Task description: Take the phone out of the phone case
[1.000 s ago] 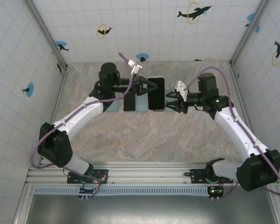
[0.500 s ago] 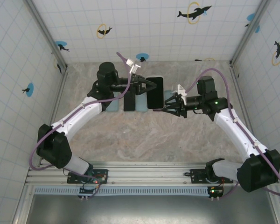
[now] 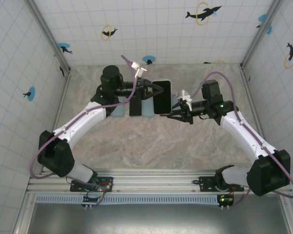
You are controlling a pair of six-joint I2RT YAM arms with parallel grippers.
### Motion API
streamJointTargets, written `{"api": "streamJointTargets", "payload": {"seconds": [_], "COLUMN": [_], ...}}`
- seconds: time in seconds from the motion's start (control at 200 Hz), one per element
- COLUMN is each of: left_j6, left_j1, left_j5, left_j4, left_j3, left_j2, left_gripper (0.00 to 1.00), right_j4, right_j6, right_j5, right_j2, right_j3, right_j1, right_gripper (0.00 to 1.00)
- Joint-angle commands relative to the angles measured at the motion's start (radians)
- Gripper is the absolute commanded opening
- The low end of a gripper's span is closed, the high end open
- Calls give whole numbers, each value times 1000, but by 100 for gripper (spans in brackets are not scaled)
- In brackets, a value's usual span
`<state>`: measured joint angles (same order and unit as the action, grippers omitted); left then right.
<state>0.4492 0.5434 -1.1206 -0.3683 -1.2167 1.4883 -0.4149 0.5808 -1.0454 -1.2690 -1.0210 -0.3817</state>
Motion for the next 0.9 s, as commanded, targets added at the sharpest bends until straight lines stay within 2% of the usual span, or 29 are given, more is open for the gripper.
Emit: {"api": "streamJointTargets", "payload": {"seconds": [0.0, 0.28, 0.896], "left_j6": [20, 54, 67], "left_j1": [0, 0, 1], "left_j5": [-18, -25, -34], "left_j4": [-69, -81, -87], "left_j3": [-1, 0, 3], "left_j2": [-41, -27, -18], "left_gripper": [0, 0, 0], "right_j4": [11, 85, 139], "right_j6": [4, -60, -100], "right_j5": [-6, -59, -73], "right_j2": [-7, -4, 7], "right_j3": [-25, -13, 0], "right_j1": [-9, -8, -10], "right_gripper": [27, 27, 28]}}
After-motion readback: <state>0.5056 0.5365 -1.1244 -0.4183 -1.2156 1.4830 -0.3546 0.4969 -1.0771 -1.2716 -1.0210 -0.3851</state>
